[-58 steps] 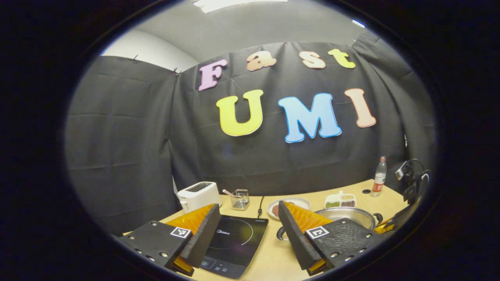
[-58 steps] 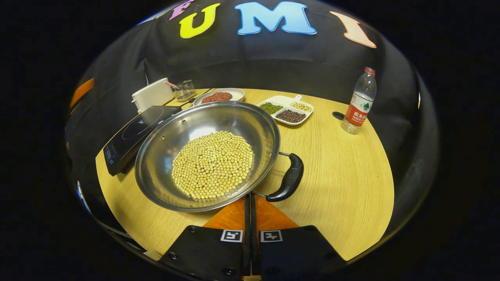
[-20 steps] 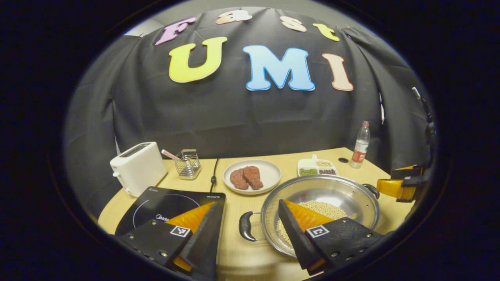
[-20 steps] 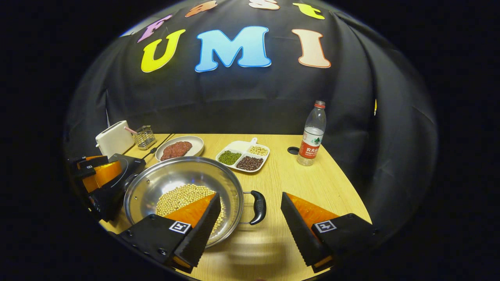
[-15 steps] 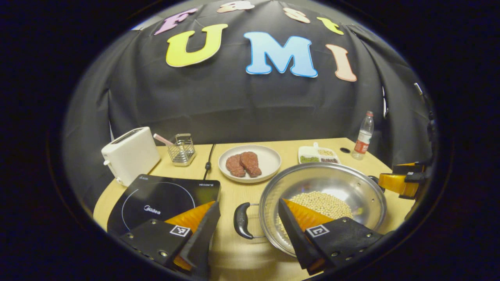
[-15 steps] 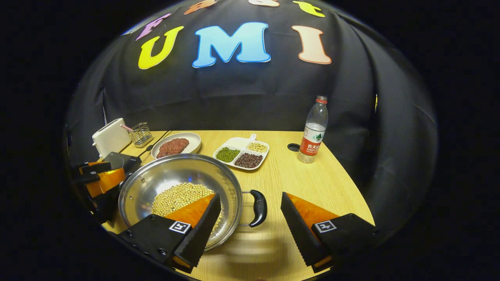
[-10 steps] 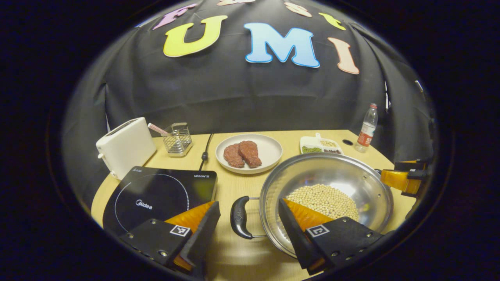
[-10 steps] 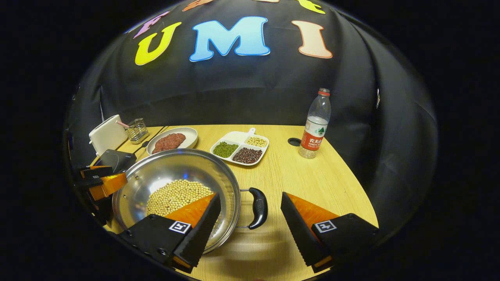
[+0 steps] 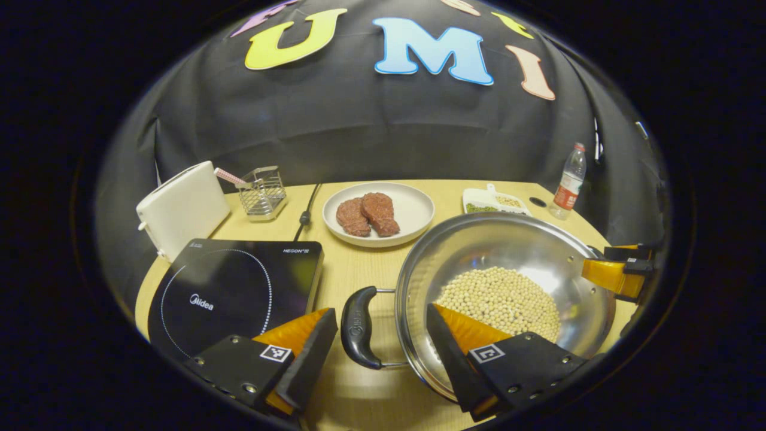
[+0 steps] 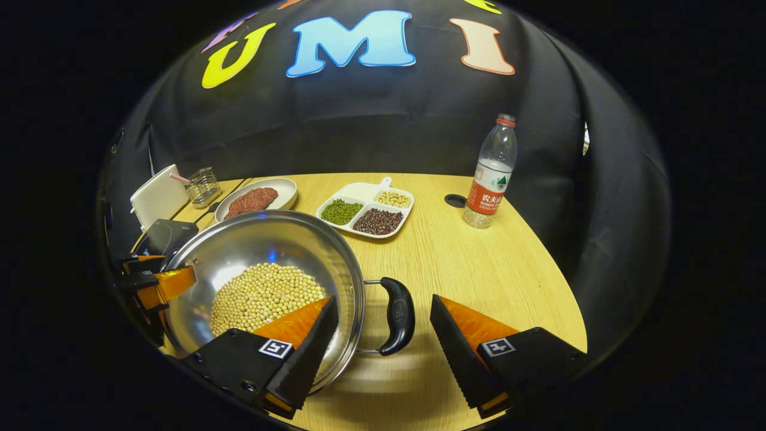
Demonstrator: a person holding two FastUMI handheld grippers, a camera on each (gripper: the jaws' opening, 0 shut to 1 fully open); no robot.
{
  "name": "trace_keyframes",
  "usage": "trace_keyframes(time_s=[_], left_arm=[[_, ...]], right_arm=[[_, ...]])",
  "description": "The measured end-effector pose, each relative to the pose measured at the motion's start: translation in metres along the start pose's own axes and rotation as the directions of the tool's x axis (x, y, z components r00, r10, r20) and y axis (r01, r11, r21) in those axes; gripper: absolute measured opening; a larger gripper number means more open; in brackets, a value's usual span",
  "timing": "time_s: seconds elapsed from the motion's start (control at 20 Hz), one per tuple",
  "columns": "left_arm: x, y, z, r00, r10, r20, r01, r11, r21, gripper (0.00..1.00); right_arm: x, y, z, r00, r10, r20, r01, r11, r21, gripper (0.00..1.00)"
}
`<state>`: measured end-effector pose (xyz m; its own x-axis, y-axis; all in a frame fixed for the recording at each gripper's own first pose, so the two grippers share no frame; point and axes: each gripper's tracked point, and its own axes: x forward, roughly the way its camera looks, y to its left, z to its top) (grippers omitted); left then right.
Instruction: First push the handle of the pot to place it horizontally, then grasp the pot with both hands and set it on the induction cooktop.
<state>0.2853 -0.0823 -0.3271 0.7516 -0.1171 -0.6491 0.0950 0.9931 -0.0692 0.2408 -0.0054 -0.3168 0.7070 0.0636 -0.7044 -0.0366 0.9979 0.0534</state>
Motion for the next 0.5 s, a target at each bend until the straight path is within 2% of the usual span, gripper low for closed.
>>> trace_keyframes(time_s=[0.2, 0.25, 0.3, 0.35, 0.4, 0.5], left_arm=[[0.003, 0.0033, -0.003, 1.0, 0.008, -0.01, -0.008, 1.0, -0.003, 0.92], [0.003, 0.0032, -0.0047, 1.0, 0.007, -0.015, -0.007, 1.0, -0.005, 0.82], [0.0032, 0.004, -0.006, 1.0, 0.01, -0.019, -0.01, 1.0, -0.006, 0.84], [0.0037, 0.0036, -0.0061, 1.0, 0.01, -0.017, -0.01, 1.0, -0.011, 0.78], [0.0039, 0.0032, -0.0055, 1.0, 0.01, -0.017, -0.011, 1.0, -0.013, 0.72], [0.0039, 0.0, -0.0046, 1.0, 0.001, -0.009, -0.001, 1.0, -0.017, 0.75]], right_arm=[[0.0047, 0.0008, -0.0006, 1.0, -0.004, -0.01, 0.004, 1.0, 0.0, 0.94], [0.0051, 0.001, -0.0005, 1.0, -0.006, -0.011, 0.006, 1.0, -0.002, 0.93], [0.0065, 0.0015, 0.0008, 1.0, -0.007, -0.01, 0.007, 1.0, -0.003, 0.89], [0.007, 0.0011, 0.0009, 1.0, -0.011, -0.008, 0.011, 1.0, -0.004, 0.86], [0.0076, 0.0016, 0.0005, 1.0, -0.011, -0.011, 0.011, 1.0, -0.004, 0.79], [0.0094, 0.0027, 0.0014, 1.0, -0.016, -0.013, 0.016, 1.0, 0.001, 0.66]])
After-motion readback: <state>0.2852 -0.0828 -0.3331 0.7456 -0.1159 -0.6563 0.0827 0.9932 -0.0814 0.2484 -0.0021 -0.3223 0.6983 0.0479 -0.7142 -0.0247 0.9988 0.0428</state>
